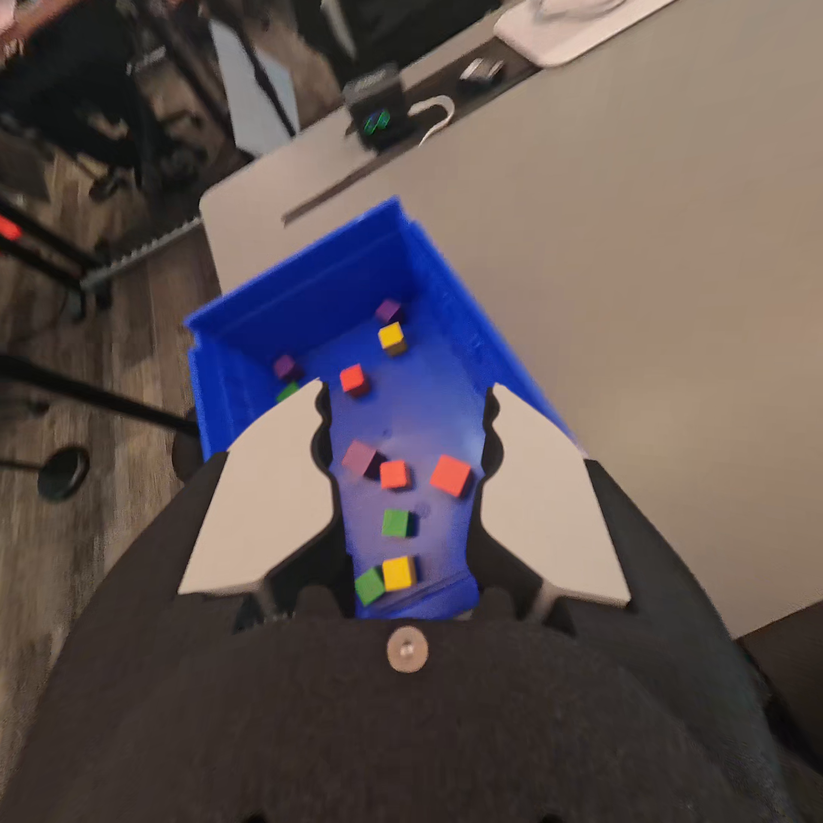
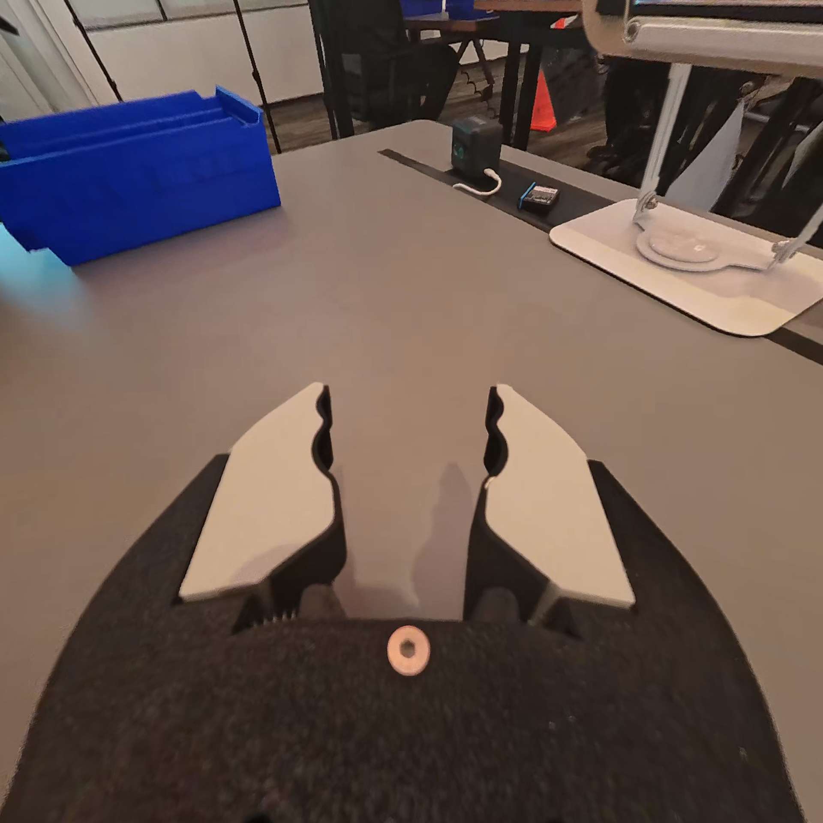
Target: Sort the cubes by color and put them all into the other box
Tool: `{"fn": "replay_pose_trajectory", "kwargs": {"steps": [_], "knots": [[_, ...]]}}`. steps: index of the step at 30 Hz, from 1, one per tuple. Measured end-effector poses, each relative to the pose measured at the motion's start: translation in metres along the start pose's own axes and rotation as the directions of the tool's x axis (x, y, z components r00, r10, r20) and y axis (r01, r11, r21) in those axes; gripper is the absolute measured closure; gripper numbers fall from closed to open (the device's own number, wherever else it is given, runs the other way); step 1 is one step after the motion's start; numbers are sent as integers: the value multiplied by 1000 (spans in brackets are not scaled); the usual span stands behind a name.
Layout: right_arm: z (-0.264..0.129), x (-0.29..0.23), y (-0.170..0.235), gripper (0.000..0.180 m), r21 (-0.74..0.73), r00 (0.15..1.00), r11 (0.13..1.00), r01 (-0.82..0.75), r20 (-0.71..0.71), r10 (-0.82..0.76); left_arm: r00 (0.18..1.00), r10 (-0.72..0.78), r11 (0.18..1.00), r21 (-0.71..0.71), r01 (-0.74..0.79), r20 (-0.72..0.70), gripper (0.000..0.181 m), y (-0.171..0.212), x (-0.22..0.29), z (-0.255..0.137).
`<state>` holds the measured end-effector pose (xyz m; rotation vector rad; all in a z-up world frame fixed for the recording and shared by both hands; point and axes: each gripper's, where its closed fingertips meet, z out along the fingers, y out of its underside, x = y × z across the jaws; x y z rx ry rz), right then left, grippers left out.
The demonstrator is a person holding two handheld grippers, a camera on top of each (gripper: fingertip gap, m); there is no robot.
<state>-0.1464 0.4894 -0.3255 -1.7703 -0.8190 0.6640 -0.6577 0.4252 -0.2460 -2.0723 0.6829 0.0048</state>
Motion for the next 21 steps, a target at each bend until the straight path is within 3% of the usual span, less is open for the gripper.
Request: {"fn": "replay_pose_trajectory", "kwargs": {"steps": [4, 12, 21], "knots": [[3, -4, 8, 114, -42, 999, 998, 50, -7, -51, 994, -99, 991, -83, 104, 55, 113, 37, -22, 5], [7, -11, 14, 118, -71, 998, 995, 64, 25, -63, 986, -129, 964, -220, 148, 102, 113, 74, -28, 11], [9, -17, 19, 120, -101, 995, 991, 88, 52, -84, 998, -64, 878, -475, 68, 24, 117, 112, -23, 11]]}}
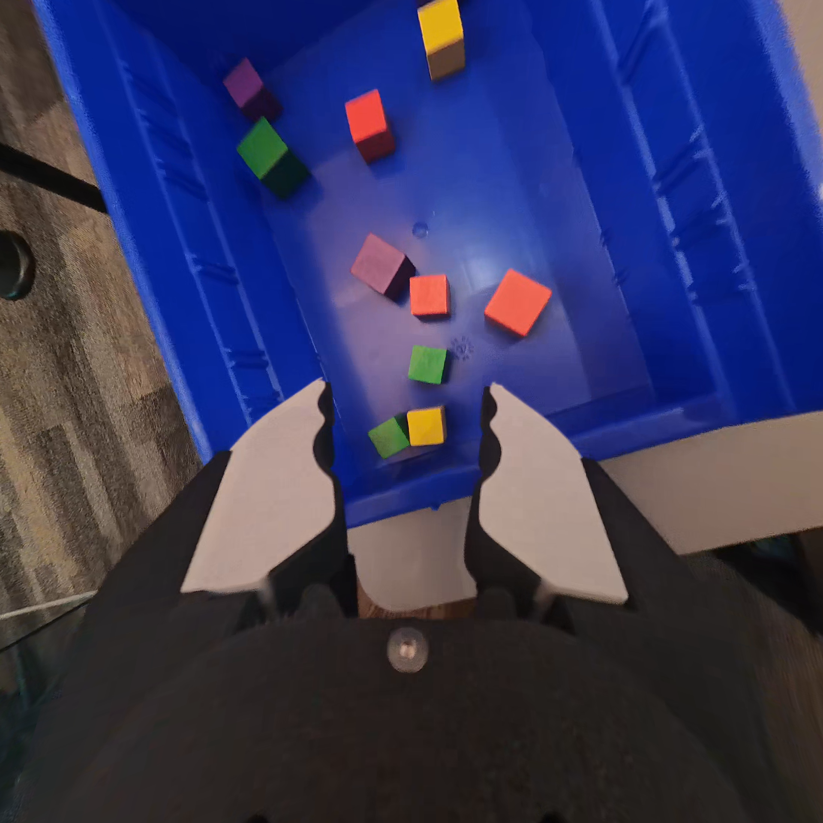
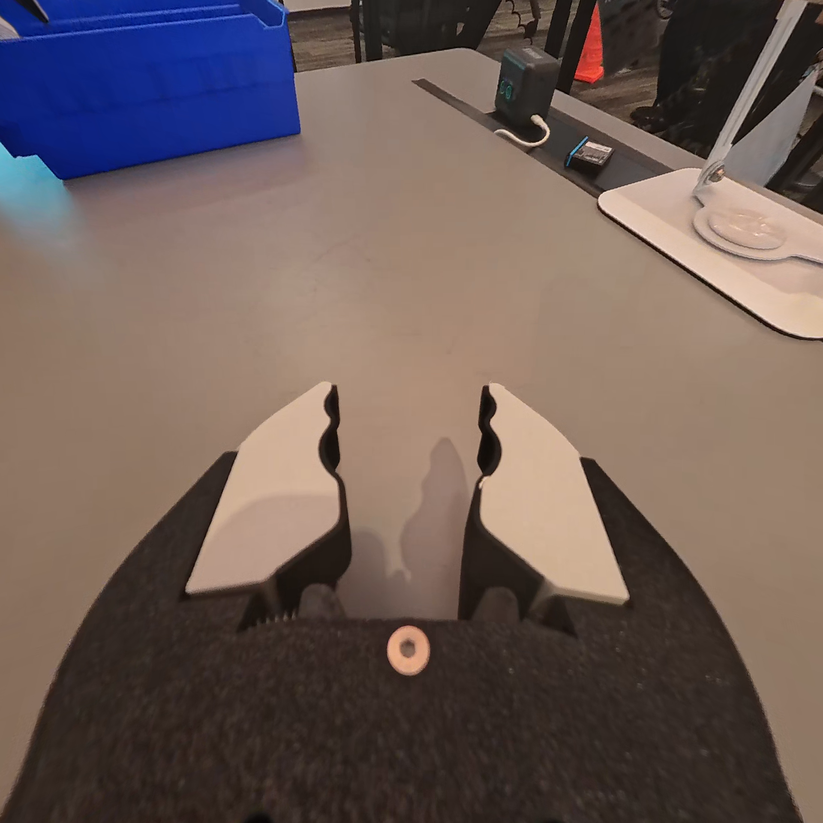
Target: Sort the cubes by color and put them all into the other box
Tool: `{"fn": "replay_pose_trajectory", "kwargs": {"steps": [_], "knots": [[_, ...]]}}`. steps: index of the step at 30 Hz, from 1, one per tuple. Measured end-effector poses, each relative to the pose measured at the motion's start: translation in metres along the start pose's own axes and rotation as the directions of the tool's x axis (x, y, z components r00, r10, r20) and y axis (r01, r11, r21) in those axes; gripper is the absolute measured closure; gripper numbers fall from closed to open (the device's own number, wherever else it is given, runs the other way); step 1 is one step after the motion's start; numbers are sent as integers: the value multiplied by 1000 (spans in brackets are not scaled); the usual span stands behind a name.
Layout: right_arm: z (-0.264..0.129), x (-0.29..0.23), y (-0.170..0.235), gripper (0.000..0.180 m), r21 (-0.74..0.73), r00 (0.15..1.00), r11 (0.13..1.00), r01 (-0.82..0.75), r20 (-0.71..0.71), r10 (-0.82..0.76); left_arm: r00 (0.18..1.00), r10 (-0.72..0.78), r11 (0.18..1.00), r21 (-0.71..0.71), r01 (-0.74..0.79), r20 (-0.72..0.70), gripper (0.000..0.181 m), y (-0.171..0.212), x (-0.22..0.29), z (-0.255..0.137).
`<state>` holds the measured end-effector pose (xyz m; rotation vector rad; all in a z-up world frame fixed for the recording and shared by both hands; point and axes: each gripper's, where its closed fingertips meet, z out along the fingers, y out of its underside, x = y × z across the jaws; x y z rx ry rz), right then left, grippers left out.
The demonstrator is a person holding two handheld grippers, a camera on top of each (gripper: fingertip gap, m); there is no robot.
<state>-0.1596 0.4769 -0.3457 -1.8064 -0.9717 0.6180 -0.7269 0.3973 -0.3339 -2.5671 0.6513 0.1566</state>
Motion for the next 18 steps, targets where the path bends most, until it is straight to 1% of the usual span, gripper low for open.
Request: {"fn": "replay_pose_trajectory", "kwargs": {"steps": [3, 5, 8, 11, 18], "knots": [[0, -1, 0, 120, -2, 1000, 1000, 3, 3, -3, 999, 13, 994, -105, -17, -44, 121, 13, 2, 7], [0, -1, 1, 120, -5, 1000, 1000, 4, 6, -4, 998, -6, 986, -165, -5, -66, 123, 19, 3, 11], [1, -2, 2, 120, -10, 1000, 1000, 7, 9, -7, 992, -74, 972, -228, 50, -99, 127, 23, 5, 15], [1, -3, 3, 120, -16, 1000, 1000, 9, 14, -9, 981, -142, 961, -255, 104, -135, 131, 23, 10, 19], [2, -5, 5, 120, -23, 1000, 1000, 9, 26, -8, 929, -287, 898, -403, 176, -235, 138, 31, 22, 29]]}}
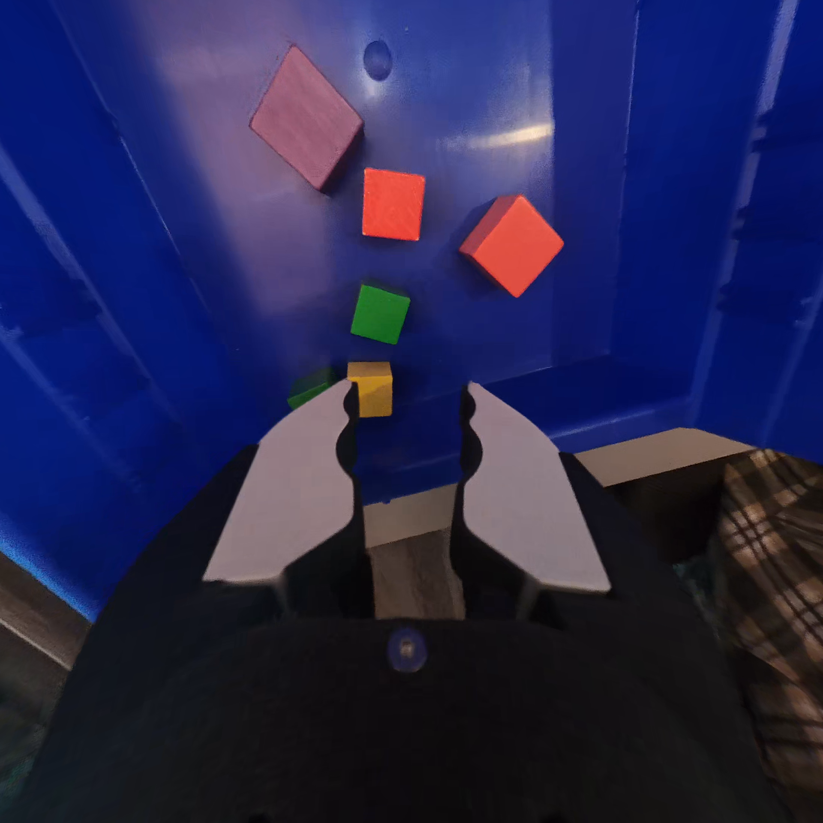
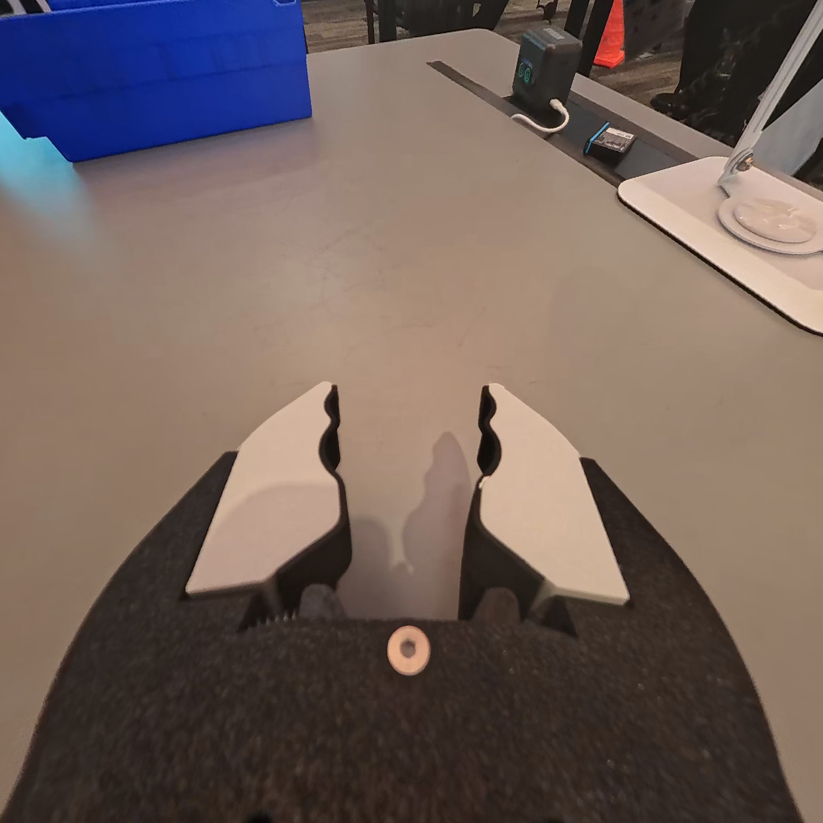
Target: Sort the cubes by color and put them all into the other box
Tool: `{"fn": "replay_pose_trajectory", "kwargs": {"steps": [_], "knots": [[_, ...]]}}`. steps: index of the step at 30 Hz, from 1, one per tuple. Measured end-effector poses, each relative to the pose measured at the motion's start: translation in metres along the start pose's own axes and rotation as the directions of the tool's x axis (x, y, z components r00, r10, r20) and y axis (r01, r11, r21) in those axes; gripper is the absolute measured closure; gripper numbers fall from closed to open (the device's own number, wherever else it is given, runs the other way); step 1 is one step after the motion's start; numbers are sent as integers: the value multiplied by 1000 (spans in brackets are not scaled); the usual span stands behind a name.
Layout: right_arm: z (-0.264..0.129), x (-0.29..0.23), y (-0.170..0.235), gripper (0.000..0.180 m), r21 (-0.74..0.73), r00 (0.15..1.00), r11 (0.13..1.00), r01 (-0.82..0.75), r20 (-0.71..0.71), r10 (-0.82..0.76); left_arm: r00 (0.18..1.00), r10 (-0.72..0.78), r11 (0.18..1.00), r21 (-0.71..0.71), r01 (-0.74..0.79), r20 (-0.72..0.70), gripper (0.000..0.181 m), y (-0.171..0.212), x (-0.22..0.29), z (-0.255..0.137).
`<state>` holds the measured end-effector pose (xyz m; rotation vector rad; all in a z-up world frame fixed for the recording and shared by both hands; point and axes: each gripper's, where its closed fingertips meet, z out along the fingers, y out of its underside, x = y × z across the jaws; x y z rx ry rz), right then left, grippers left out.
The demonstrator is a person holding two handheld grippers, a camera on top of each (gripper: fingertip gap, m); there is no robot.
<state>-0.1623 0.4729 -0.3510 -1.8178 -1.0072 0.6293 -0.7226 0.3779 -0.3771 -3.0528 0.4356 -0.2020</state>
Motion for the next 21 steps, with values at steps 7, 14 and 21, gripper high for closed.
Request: {"fn": "replay_pose_trajectory", "kwargs": {"steps": [7, 14, 21], "knots": [[-2, -1, -1, 119, 4, 1000, 1000, 2, 6, -2, 999, -39, 996, -75, 38, -11, 142, 0, -8, 4], [-3, -2, -2, 119, 7, 1000, 1000, 7, 9, -7, 998, -41, 996, -82, 44, 39, 140, 2, -20, 3], [-4, -2, -3, 119, 10, 1000, 1000, 9, 9, -9, 998, 16, 999, -46, -13, 63, 141, -5, -13, 4]]}}
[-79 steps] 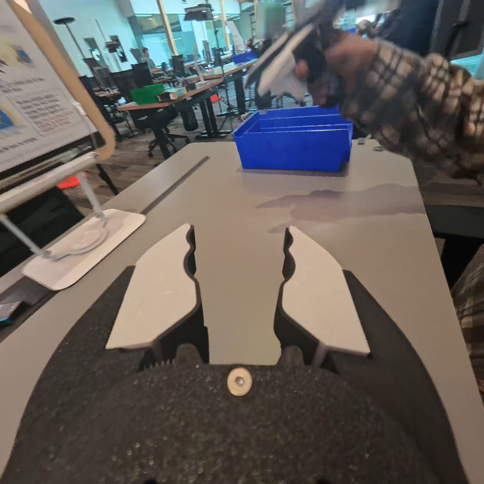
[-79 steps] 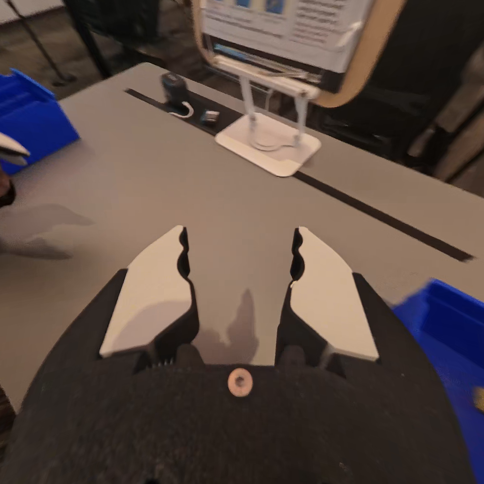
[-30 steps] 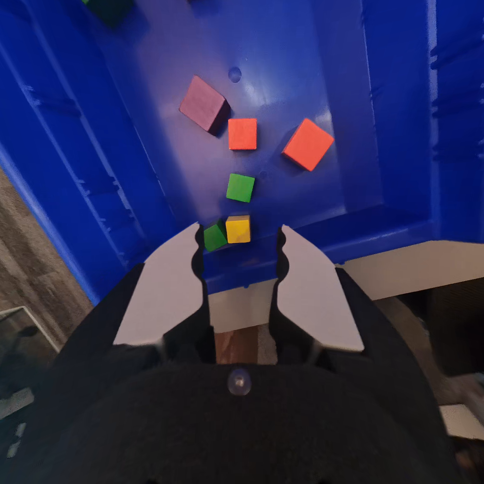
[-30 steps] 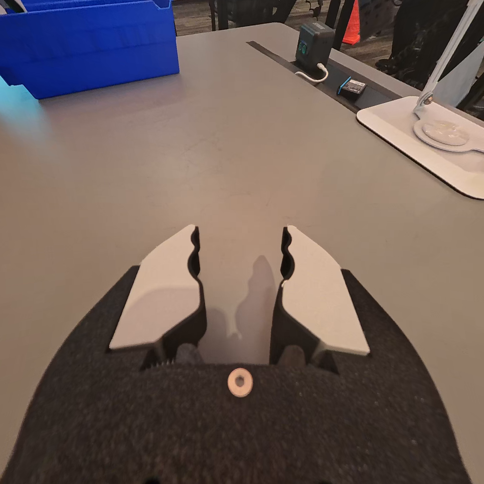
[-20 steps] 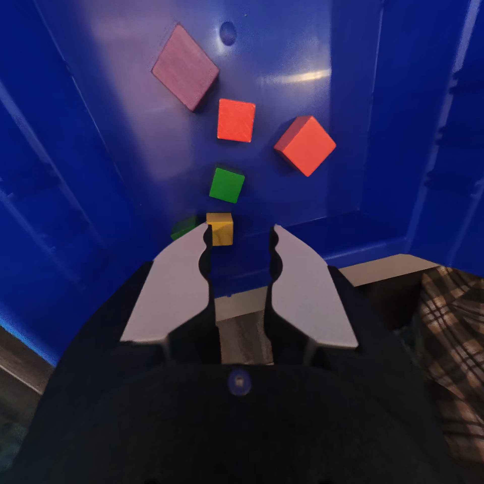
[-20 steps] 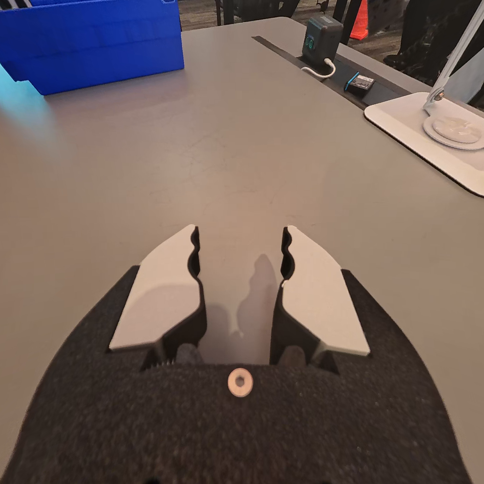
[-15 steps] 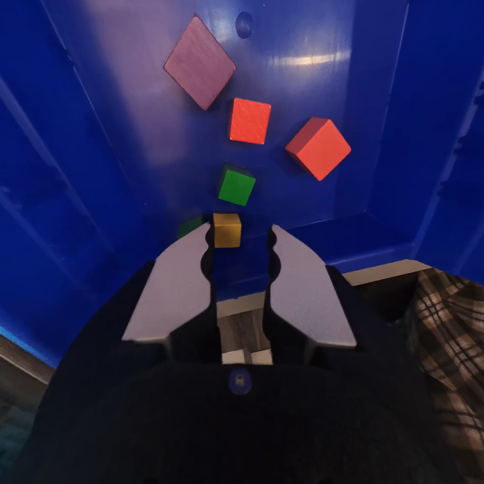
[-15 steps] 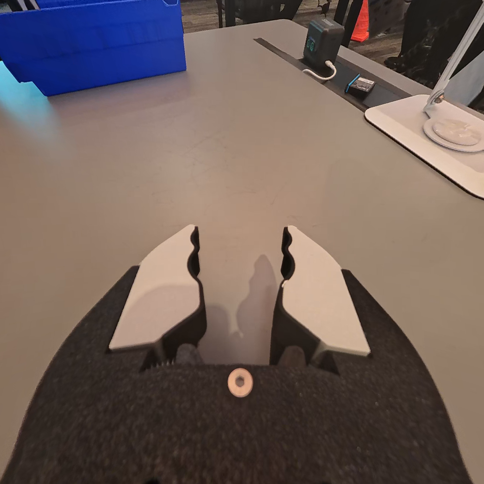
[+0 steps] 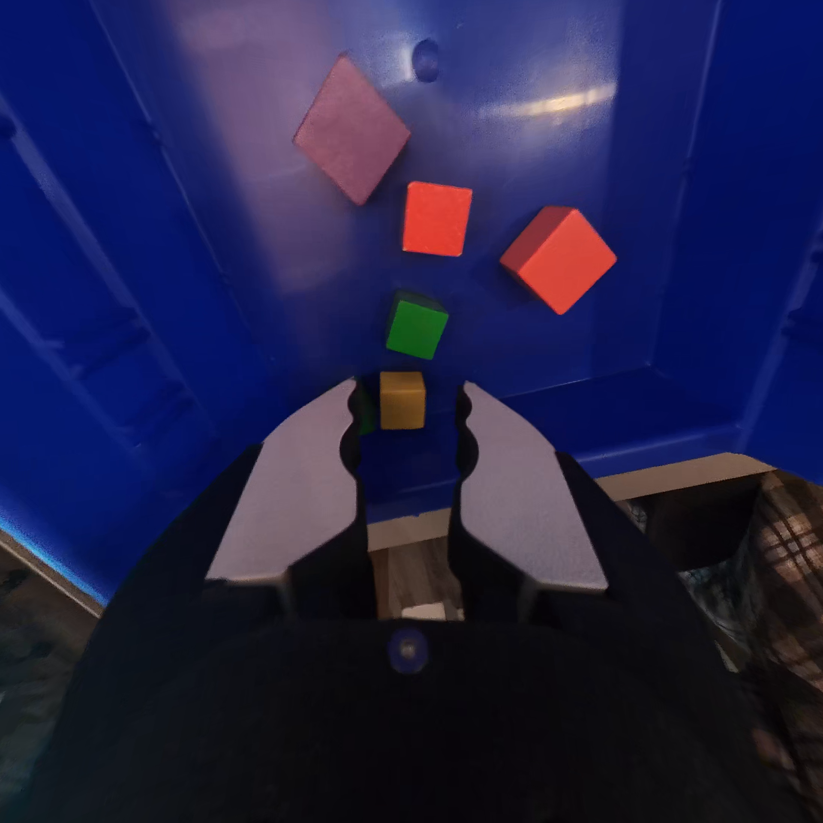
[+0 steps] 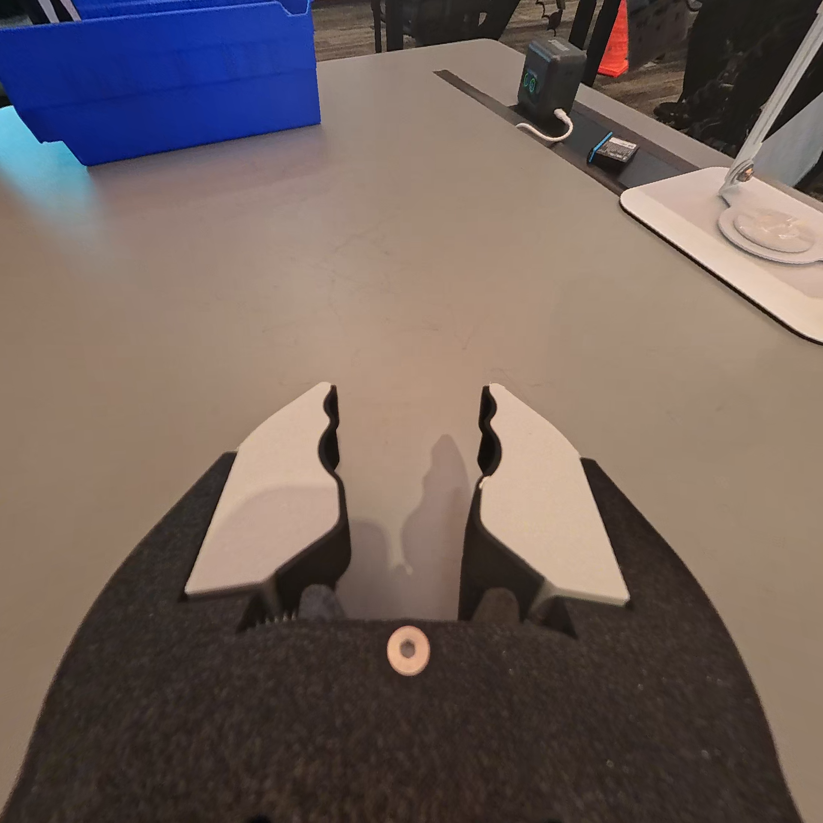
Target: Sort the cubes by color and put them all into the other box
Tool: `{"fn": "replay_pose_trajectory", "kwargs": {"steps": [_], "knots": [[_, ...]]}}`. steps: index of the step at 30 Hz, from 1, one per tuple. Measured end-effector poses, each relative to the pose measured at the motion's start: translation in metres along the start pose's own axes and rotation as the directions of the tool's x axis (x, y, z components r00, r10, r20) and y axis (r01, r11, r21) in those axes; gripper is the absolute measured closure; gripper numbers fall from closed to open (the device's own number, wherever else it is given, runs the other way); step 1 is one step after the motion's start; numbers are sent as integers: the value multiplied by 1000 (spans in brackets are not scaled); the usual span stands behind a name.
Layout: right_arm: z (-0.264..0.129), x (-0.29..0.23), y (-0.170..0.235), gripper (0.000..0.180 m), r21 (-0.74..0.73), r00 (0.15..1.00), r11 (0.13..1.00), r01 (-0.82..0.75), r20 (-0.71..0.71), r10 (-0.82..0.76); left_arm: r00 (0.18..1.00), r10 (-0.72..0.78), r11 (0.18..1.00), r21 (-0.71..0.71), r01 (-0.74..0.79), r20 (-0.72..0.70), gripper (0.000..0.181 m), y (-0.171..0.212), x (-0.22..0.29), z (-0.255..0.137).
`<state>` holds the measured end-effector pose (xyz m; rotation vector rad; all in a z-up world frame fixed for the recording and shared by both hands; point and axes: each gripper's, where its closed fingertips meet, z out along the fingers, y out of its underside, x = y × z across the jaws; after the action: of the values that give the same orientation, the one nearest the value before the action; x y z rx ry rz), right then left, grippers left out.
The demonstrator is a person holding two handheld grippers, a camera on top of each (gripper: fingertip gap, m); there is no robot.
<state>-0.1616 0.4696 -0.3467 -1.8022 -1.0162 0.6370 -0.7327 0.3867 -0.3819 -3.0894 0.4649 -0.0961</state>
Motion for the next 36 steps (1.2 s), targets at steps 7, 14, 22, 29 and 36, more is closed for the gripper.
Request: {"fn": "replay_pose_trajectory", "kwargs": {"steps": [7, 14, 22, 29, 36], "knots": [[1, -2, 0, 119, -4, 1000, 1000, 4, 5, -4, 999, 42, 997, -64, -41, 4, 143, 5, 9, 6], [-1, -1, 0, 119, 1, 1000, 1000, -1, 5, 1, 1000, -2, 997, -78, 2, -1, 143, 10, 0, 11], [-1, -1, -1, 119, 3, 1000, 1000, 3, 1, -3, 999, -42, 992, -116, 42, 5, 159, 12, -3, 12], [-3, 0, -3, 120, 12, 1000, 1000, 3, -4, -3, 998, -53, 990, -130, 56, 22, 159, 12, -2, 12], [-4, 0, -4, 120, 15, 1000, 1000, 2, -6, -2, 999, -21, 994, -110, 25, 41, 159, 9, 1, 12]]}}
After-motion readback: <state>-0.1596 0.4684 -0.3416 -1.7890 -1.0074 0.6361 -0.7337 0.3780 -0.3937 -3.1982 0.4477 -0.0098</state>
